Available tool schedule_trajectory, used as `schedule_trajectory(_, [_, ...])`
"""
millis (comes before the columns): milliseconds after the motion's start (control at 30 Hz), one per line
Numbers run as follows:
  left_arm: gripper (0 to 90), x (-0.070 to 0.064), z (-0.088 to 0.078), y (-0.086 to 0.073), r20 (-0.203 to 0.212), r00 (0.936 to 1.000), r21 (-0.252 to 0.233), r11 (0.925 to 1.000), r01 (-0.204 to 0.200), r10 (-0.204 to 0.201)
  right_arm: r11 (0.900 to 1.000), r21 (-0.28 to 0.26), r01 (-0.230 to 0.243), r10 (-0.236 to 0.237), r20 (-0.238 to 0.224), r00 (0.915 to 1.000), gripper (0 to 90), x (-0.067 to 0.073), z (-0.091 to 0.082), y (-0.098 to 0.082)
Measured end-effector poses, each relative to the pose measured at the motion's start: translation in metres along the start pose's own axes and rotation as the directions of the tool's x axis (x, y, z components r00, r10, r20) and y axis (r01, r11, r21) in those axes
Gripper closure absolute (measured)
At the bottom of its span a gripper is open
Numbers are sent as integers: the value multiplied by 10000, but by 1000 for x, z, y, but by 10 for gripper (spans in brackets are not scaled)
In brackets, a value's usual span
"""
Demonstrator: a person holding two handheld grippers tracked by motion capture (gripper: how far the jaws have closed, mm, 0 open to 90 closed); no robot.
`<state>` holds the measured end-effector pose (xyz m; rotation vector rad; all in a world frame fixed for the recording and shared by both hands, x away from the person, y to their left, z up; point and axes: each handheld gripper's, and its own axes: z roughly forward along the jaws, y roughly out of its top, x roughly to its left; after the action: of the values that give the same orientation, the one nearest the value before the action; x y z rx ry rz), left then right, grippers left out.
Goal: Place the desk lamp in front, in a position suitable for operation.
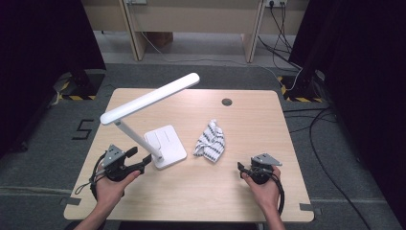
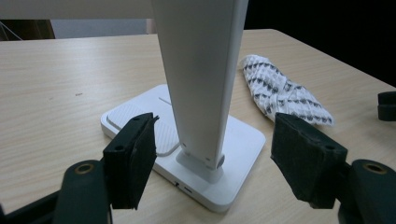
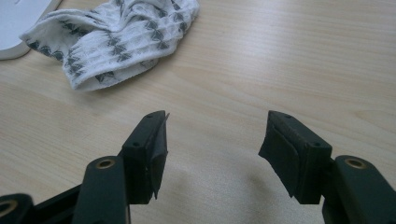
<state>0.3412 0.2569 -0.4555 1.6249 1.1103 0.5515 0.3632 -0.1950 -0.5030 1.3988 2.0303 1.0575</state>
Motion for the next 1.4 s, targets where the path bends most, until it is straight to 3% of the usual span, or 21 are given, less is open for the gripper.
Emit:
schedule_trajectory(267, [320, -3, 7, 14, 5, 10000, -389, 9992, 3, -3, 9998, -30, 203, -203, -6, 9998, 402, 5, 3, 3])
schedule_trajectory(367, [321, -3, 9, 16, -131, 9999, -338, 9994, -90, 85, 9993, -28, 381, -381, 7, 9993, 401, 7, 4, 4])
schedule_trajectory(733, [494, -2, 9, 20, -684, 9976, -361, 9992, -155, 130, 9994, -32, 349, -349, -91, 9993, 399, 9, 6, 4])
schedule_trajectory(1167, [553, -5, 15, 23, -1129, 9935, -381, 9991, -206, 162, 9994, -28, 336, -336, -79, 9994, 400, 7, 7, 3])
schedule_trajectory(1400, [564, -2, 16, 24, -1038, 9945, -342, 9992, -197, 161, 9993, -20, 379, -379, -133, 9992, 400, 9, 8, 3])
